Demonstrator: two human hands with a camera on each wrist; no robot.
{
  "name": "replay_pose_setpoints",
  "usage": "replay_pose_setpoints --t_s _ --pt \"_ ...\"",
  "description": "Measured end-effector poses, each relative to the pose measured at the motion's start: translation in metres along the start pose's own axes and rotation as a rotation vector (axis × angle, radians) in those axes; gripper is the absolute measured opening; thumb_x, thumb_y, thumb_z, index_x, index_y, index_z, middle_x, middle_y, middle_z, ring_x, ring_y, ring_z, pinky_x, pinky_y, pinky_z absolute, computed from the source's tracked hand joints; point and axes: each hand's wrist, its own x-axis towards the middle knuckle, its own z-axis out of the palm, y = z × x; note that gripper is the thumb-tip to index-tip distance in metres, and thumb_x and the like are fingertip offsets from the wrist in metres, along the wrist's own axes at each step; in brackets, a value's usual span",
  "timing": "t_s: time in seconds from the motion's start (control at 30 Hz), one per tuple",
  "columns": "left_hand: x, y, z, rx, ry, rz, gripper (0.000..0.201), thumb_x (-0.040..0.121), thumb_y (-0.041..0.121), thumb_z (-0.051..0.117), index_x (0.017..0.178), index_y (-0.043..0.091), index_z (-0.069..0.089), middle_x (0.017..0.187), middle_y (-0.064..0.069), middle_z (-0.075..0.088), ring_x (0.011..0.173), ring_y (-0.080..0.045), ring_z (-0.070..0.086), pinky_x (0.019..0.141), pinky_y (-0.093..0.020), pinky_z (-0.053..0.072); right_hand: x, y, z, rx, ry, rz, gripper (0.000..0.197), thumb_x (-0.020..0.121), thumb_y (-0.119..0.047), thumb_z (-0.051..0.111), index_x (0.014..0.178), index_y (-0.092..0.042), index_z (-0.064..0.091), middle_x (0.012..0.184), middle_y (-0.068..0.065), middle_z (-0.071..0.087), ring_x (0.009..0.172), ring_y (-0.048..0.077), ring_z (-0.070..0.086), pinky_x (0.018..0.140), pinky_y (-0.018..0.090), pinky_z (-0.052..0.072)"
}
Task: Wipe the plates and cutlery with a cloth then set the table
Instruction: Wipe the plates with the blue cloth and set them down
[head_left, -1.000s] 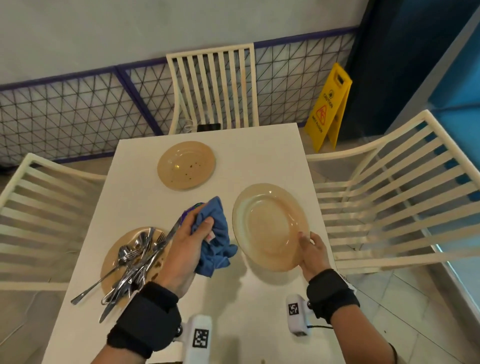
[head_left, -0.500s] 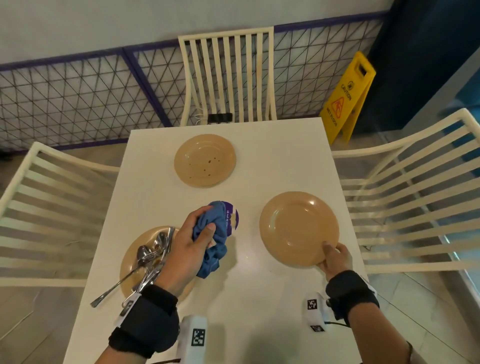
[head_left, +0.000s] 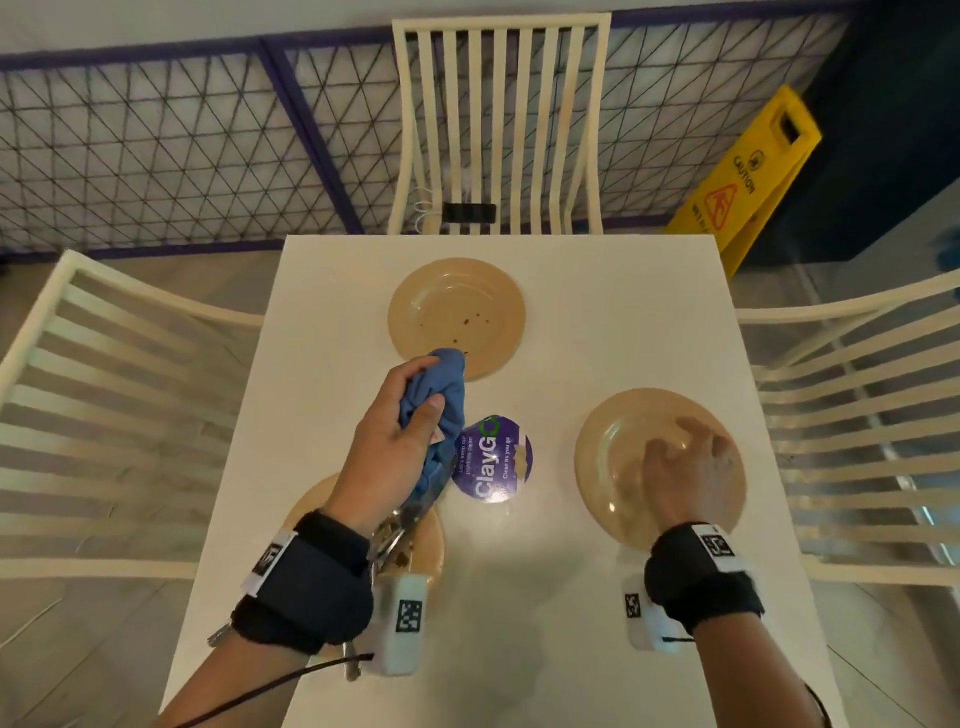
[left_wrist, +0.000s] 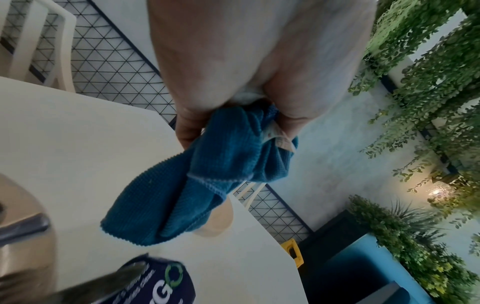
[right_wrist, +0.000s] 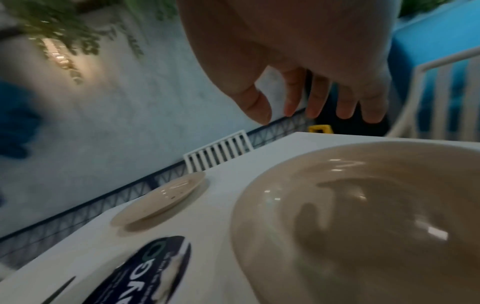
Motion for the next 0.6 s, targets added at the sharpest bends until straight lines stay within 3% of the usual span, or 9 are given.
replay_pose_setpoints --t_s 0.07,0.13,0.23,0.3,0.4,0.47,0.53,0.6 --pt "0.019 0.002 -0.007 0.025 -0.004 0.028 0.035 0.104 0.017 0.052 0.131 0.039 0.052 0.125 0.019 0.060 0.112 0.005 0.059 0.095 -0.016 0.046 0.005 -0.029 0.021 -0.049 -0.068 -0.123 0.040 0.093 -0.024 0.053 0.132 -0.018 0.052 0.138 0.012 0.044 0.128 0.034 0.043 0.105 0.048 0.038" --pt "0.037 0.004 -0.011 0.018 -0.003 0.046 0.034 0.105 0.016 0.050 0.130 0.038 0.052 0.116 0.021 0.062 0.094 0.010 0.061 0.082 -0.011 0.049 0.012 -0.059 0.048 -0.017 -0.138 -0.202 0.038 0.094 -0.023 0.053 0.132 -0.018 0.054 0.137 0.010 0.045 0.127 0.031 0.045 0.104 0.044 0.040" --pt "0.062 0.003 -0.015 -0.007 -0.006 0.062 0.033 0.105 0.012 0.049 0.130 0.035 0.052 0.110 0.021 0.061 0.078 0.009 0.061 0.070 -0.010 0.051 0.027 -0.097 0.097 0.054 -0.278 -0.194 0.041 0.096 -0.026 0.054 0.135 -0.014 0.051 0.137 0.011 0.047 0.118 0.031 0.056 0.099 0.037 0.043" --pt "0.077 -0.001 -0.016 0.015 -0.009 0.069 0.034 0.105 0.013 0.049 0.132 0.034 0.051 0.116 0.022 0.060 0.088 0.001 0.063 0.075 -0.015 0.052 0.037 -0.118 0.124 0.110 -0.379 -0.102 0.050 0.096 -0.028 0.055 0.142 -0.010 0.043 0.144 0.013 0.043 0.123 0.032 0.055 0.104 0.038 0.042" --pt "0.096 -0.008 -0.019 0.058 -0.014 0.083 0.040 0.104 0.014 0.051 0.138 0.036 0.047 0.131 0.020 0.055 0.112 -0.004 0.060 0.093 -0.022 0.051 0.053 -0.139 0.158 0.185 -0.441 0.052 0.066 0.094 -0.029 0.059 0.150 -0.006 0.031 0.150 0.017 0.041 0.132 0.035 0.047 0.107 0.039 0.038" --pt "0.107 -0.009 -0.020 0.066 -0.024 0.088 0.045 0.103 0.012 0.052 0.138 0.040 0.043 0.133 0.017 0.053 0.115 -0.005 0.059 0.092 -0.017 0.050 0.062 -0.150 0.177 0.227 -0.452 0.136 0.071 0.091 -0.030 0.063 0.150 -0.009 0.030 0.146 0.018 0.047 0.127 0.037 0.052 0.104 0.043 0.045" --pt "0.120 -0.011 -0.020 0.075 -0.036 0.086 0.051 0.102 0.009 0.052 0.137 0.044 0.039 0.135 0.010 0.053 0.107 -0.013 0.062 0.079 -0.012 0.051 0.068 -0.156 0.189 0.287 -0.480 0.231 0.067 0.087 -0.029 0.066 0.144 -0.012 0.036 0.133 0.017 0.056 0.112 0.039 0.061 0.091 0.051 0.055" --pt "0.133 -0.013 -0.018 0.082 -0.049 0.079 0.060 0.101 0.006 0.051 0.140 0.048 0.033 0.138 0.002 0.053 0.102 -0.021 0.063 0.071 -0.019 0.050 0.070 -0.159 0.195 0.435 -0.528 0.332 0.050 0.091 -0.017 0.065 0.135 -0.013 0.043 0.115 0.016 0.060 0.094 0.038 0.066 0.065 0.047 0.062"
